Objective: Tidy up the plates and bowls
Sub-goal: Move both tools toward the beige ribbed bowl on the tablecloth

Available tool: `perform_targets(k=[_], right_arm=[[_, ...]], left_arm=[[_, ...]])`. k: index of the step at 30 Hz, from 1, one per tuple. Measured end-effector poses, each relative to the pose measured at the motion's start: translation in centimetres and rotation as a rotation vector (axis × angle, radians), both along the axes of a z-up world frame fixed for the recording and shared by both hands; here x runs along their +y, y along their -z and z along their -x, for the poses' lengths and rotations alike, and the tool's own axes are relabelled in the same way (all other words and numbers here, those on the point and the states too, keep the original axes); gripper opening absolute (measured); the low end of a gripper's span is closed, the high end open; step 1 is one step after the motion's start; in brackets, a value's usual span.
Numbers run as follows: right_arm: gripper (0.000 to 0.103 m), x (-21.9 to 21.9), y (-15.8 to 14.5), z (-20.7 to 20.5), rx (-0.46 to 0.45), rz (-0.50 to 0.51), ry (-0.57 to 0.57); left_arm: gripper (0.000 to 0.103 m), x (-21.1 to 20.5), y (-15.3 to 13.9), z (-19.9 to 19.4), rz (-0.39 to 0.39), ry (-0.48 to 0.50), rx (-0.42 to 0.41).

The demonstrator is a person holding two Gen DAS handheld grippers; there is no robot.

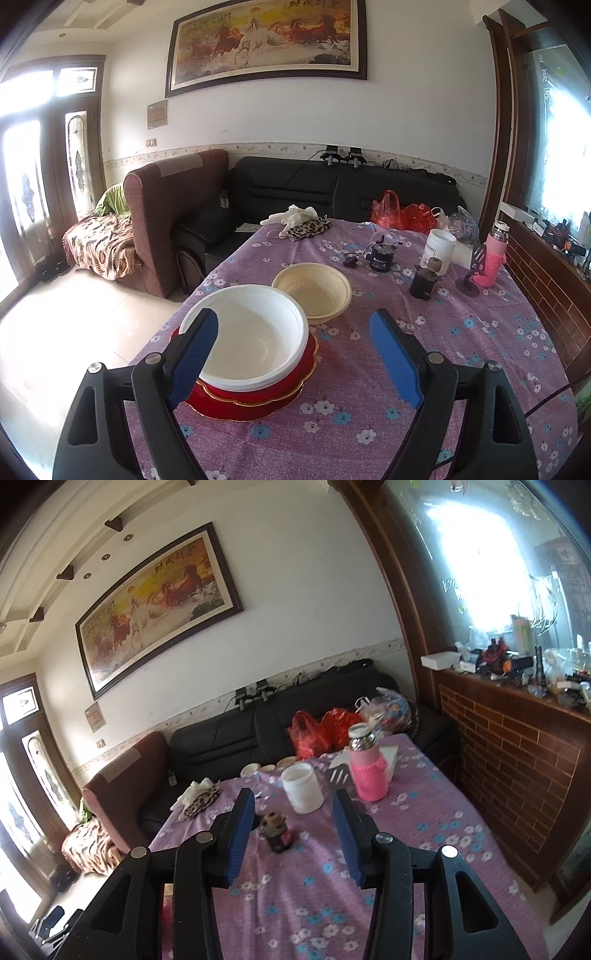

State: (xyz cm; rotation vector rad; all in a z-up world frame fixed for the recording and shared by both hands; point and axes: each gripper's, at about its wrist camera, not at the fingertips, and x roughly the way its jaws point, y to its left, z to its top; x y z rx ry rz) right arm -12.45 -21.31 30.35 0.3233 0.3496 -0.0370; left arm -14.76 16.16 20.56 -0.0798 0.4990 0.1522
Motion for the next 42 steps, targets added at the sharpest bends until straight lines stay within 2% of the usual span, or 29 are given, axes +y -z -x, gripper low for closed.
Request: perform_targets(k=[4,8,11,13,16,20,23,26,30,35,39,42], right_arm=[[0.052,0.0,-0.9,-0.8,-0.004,0.044,0.019],[0.056,1.2,0.0,-2.7,0.022,0.070,0.003],[0.056,2.5,2.1,-4.9,0.069,0.056,-0.031],[0.056,3.3,3.4,-6.4,0.104,0.041,-0.052],[0.056,5.1,5.5,-8.7,0.158,0.020,-0.093],[0.056,8.0,7.8,-11.2,0.206,0.040,-0.156],[0.056,10.0,9.0,-12.7,0.231,0.043,-0.196],[0.056,11.9,10.1,-14.3,0.251,0.039,-0.234],[0.056,13.8,10.3,-15.8,0.264,0.053,-0.267],[0.056,15.3,8.7,-16.8,0.246,0.093,-0.286],[0.056,16.3,7.0,-17.9,0.235,0.079,-0.310],[0.056,17.4,6.4,-18.6,0.212,0.052,-0.326]], left_arm=[[0.091,0.4,0.4,-1.1,0.027,0.014,0.012],[0.096,0.0,0.8,-1.8,-0.001,0.015,-0.004],[0.097,0.0,1.4,-2.6,0.017,0.039,0.015],[0.097,0.6,1.8,-3.3,0.055,0.058,0.043],[0.097,1.8,2.4,-4.0,0.095,0.034,0.055],[0.097,3.3,2.9,-4.9,0.116,0.004,0.068],[0.097,3.8,2.8,-6.0,0.114,0.032,0.096],[0.097,4.2,1.9,-7.3,0.104,0.069,0.110],[0.097,5.6,-0.2,-9.3,0.189,0.162,0.158],[0.097,7.1,-3.6,-10.7,0.232,0.213,0.175],[0.097,7.8,-5.6,-12.6,0.285,0.243,0.208],[0.097,7.9,-6.2,-14.8,0.267,0.222,0.216]])
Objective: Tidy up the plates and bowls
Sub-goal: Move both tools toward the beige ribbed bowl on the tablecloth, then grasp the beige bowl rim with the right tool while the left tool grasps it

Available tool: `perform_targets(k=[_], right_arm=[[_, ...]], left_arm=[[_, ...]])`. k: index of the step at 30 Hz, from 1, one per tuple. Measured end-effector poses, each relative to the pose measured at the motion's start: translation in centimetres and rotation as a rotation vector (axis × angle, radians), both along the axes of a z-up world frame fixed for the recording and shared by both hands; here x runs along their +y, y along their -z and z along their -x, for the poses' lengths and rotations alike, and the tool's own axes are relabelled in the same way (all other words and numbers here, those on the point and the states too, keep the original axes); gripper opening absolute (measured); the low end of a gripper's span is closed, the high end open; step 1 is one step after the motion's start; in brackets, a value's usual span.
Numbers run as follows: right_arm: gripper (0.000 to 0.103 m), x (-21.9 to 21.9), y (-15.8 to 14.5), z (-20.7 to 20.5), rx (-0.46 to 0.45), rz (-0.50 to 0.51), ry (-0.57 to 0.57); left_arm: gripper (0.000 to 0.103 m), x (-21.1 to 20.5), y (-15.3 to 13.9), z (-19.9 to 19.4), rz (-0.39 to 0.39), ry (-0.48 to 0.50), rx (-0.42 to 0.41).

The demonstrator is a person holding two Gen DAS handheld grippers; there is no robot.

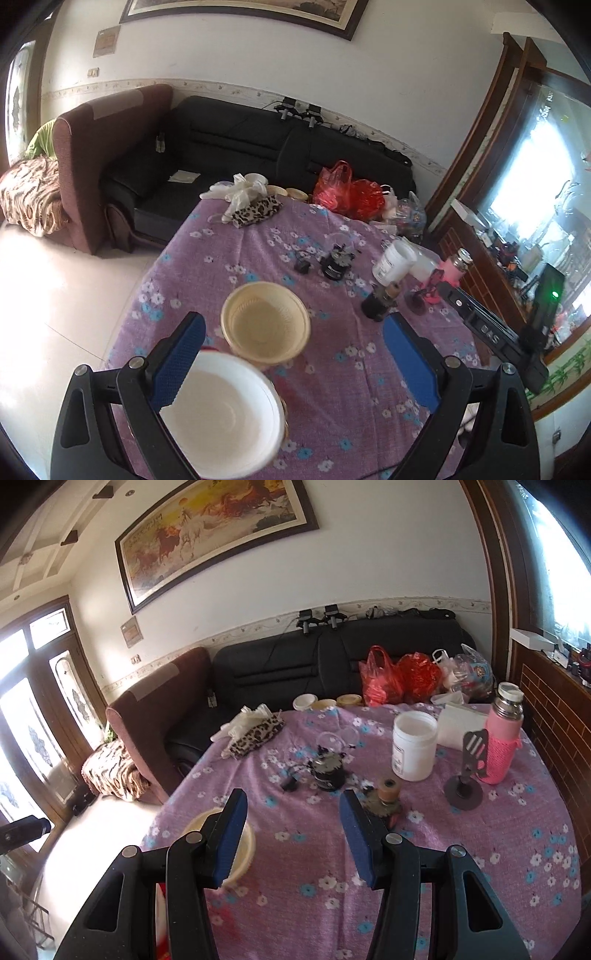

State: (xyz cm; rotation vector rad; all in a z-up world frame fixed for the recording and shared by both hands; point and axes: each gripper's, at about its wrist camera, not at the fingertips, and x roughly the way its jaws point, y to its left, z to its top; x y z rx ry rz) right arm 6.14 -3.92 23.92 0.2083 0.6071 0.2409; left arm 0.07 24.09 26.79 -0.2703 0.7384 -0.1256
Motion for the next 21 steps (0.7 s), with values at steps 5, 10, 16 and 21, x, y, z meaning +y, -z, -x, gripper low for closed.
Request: perform_targets(k=[5,10,16,21], right_arm=[[0.057,2.4,2.8,-1.4,0.046,-0.092,-0.052],[0.057,4.5,7.8,-3.3,0.135,-0.156,-0.102],[0.057,5.9,12.8,-5.9,0.209,-0.209,-0.108],[0.057,6.9,16.0,-8.0,0.271,-0.243,-0.123]], left_arm=[[0.097,0.0,2.1,-4.7,-0.059,-0.013,0.077],[0.097,0.8,6.3,-9.2,-0.019,-0.018,0.196],[0.096,1.6,10.4,-14.4,0.012,-0.031,0.334],[0.095,1.7,13.7,-18.3,0.003,-0.021,0.478]])
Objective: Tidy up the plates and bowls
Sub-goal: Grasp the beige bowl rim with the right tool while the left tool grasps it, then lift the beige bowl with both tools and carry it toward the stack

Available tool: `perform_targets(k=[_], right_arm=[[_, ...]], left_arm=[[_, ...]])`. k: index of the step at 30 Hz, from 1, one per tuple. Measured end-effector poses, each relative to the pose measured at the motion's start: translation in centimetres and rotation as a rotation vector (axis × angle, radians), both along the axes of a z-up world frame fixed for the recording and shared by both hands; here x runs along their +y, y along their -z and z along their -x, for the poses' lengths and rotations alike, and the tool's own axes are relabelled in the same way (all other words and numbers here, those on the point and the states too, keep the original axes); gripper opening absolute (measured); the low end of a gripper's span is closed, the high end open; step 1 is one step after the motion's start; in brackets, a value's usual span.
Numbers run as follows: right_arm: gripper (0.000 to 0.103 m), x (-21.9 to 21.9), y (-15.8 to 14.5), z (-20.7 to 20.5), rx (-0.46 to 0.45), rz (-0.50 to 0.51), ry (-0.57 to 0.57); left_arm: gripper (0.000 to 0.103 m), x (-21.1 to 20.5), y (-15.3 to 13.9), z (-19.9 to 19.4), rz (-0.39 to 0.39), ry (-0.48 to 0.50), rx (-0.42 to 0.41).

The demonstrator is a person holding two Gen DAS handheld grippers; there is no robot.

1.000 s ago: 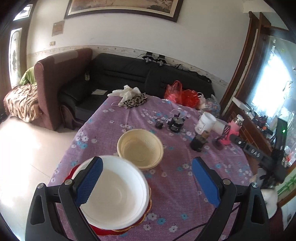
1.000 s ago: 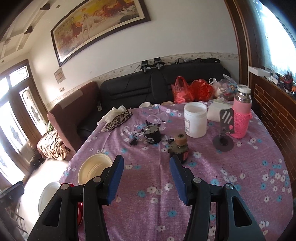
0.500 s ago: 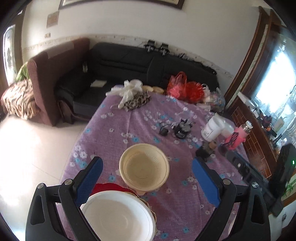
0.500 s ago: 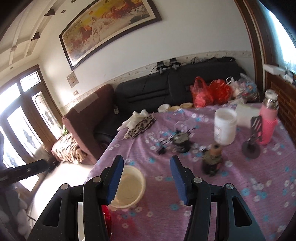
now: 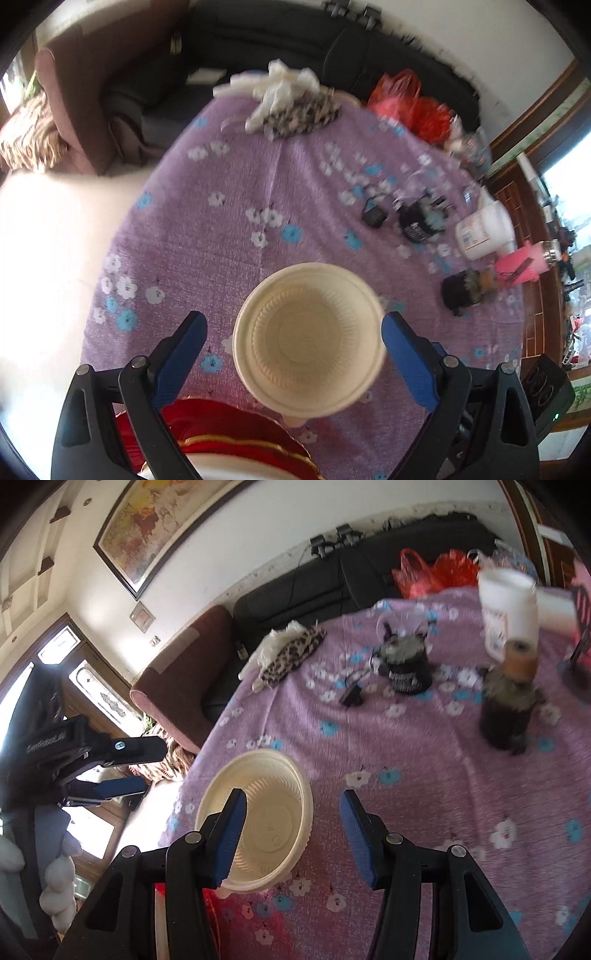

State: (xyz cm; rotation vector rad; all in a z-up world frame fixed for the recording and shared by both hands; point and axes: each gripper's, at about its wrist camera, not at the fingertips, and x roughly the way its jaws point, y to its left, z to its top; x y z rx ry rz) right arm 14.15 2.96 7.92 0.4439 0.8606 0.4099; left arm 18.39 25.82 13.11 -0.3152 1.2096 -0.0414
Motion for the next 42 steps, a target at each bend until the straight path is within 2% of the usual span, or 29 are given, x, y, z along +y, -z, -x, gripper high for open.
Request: perform_targets(k=[4,10,14,20,26,29,35,38,42], right_arm=[[0.057,0.5,1.6,-1.0,0.025,-0.009,-0.013],[0.057,1.2,3.0,-1.7,0.045,-0.011,-0.044],[0.057,1.9,3.5,-2.0,0.051,-0.011,-0.071],[0.057,2.8,4.2,-2.4,0.062,-0.023,-0.104],[0.055,3.1,5.1,-2.8,0.083,-0.037,-0.125],[0.050,3.0,5.9,-3.1,0.110,-0.055,-0.131],[0.022,1.8,6.9,-3.4,0.157,-0.057,-0.093],[0.019,1.2,6.8,-3.2,0.163,-0.053,-0.064],[0.012,0.1,6.5,-3.2,0.159,-0.056,-0.023]], left_arm=[[0.095,0.3,2.7,-2.0,-0.025,-0.015,0.081],[0.094,0.3,4.8,-4.1,-0.048,-0.001,0.149],[0.087,-0.4,5.9,-5.3,-0.086,0.036,0.190],[0.065,-1.7,8.2,-6.1,-0.128,0.092,0.274],[0.061,-3.1,9.0,-6.1,-0.182,0.144,0.292],[0.059,-3.8,9.0,-6.1,-0.204,0.161,0.292],[0.058,-6.1,8.5,-5.9,-0.256,0.181,0.279],[0.049,-7.1,8.0,-5.7,-0.279,0.180,0.264],[0.041,-8.2,6.5,-4.4,-0.270,0.173,0.229]])
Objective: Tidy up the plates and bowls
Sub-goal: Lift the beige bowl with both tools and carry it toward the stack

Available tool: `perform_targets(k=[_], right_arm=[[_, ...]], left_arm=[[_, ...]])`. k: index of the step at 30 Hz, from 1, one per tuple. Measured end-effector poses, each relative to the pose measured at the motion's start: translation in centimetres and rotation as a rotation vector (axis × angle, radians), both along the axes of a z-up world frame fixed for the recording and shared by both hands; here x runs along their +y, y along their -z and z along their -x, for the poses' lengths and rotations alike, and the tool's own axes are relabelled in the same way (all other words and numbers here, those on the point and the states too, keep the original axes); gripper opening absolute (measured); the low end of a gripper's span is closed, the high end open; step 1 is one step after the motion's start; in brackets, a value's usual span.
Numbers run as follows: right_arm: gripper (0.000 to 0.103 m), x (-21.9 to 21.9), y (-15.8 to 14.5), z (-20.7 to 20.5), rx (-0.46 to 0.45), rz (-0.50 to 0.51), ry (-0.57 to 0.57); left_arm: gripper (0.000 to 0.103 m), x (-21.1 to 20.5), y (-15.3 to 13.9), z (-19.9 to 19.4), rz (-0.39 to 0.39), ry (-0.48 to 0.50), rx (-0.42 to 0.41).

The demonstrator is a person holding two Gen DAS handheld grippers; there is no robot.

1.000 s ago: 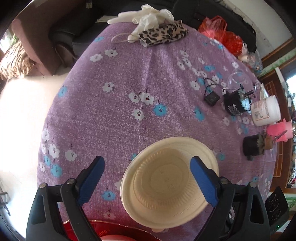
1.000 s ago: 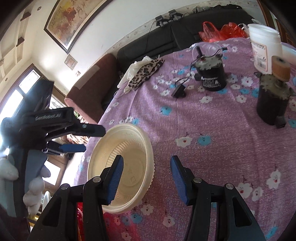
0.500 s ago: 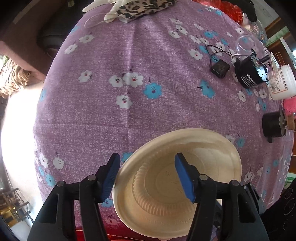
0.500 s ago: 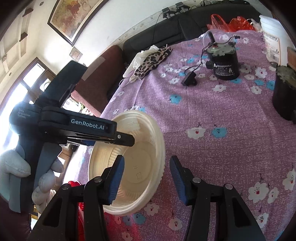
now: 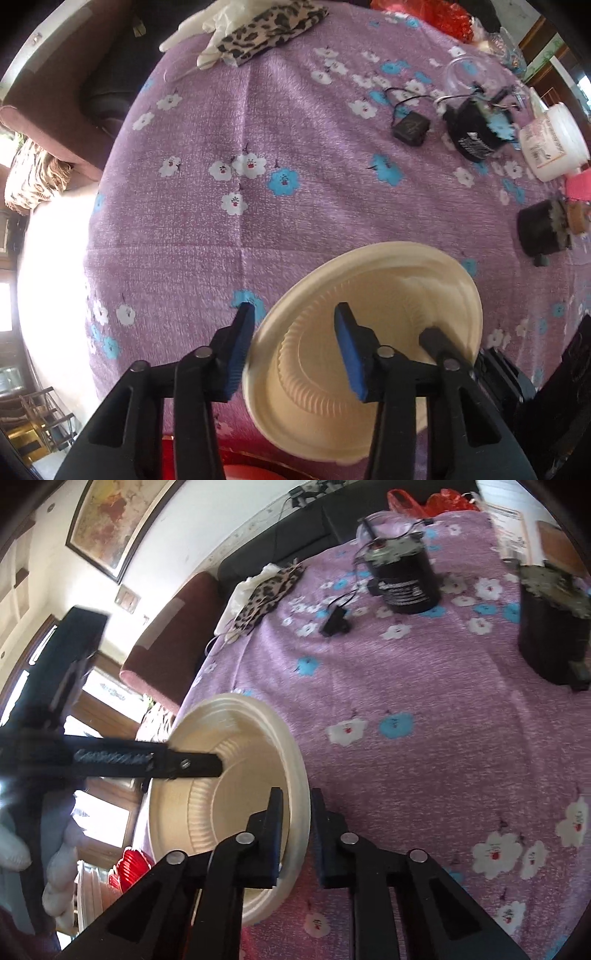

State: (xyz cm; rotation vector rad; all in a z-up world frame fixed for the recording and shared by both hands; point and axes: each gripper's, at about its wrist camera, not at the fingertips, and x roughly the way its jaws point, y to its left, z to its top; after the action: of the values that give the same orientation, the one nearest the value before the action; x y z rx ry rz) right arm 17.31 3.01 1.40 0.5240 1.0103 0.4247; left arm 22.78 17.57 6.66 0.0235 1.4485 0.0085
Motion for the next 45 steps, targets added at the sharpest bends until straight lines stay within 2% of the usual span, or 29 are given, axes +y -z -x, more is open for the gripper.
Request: perform_targets(k=[4,5,8,12,18,22,25,31,33,45], right_arm=[[0.012,-1.2,-0.6,0.2,0.013,-0.016,0.023],[0.012,-1.5,-0.9,0.4,0.013,-0.008,0.027],[0.012,-2.8,-2.7,1.8,-0.005,0.008,0.028],[0.013,-5.0,-5.0,4.5,-0.041,0.030,0.042],[0.014,-8.1,-6.5,8.6,-0.058,0.045,0.085],[0.014,-9.7,-6.5,10.6,-0.041,0.059,0.099],[0.014,-10.7,-6.2,12.3,-0.024,0.088,0.104],[0.018,-12.1,-4.0,14.0,0.041,0.168,0.112],[0.018,-12.6,-3.4,14.1,0.056,0.153,0.119],[0.018,-12.7,-2.3,16.9,0.046,0.167,0.124]], left_arm=[[0.041,-1.6,-2.2,2.2,0.018,0.008,-0.052],[0.041,-1.6,-3.1,3.9,0.029,0.008,-0.061],[0.040,-2.0,-4.2,6.0,0.074,0.007,-0.090],[0.040,-3.3,-5.0,8.7,0.151,0.016,-0.116],[0.040,-6.3,-5.2,12.5,0.195,0.066,-0.160],[0.040,-7.3,-4.5,14.2,0.229,0.075,-0.174],[0.040,-7.8,-3.2,15.3,0.284,0.068,-0.154],[0.040,-9.1,2.0,17.0,0.360,0.054,-0.040],[0.040,-9.5,3.6,17.3,0.380,0.042,-0.005],[0.040,-9.8,3.5,20.4,0.369,0.034,-0.125]])
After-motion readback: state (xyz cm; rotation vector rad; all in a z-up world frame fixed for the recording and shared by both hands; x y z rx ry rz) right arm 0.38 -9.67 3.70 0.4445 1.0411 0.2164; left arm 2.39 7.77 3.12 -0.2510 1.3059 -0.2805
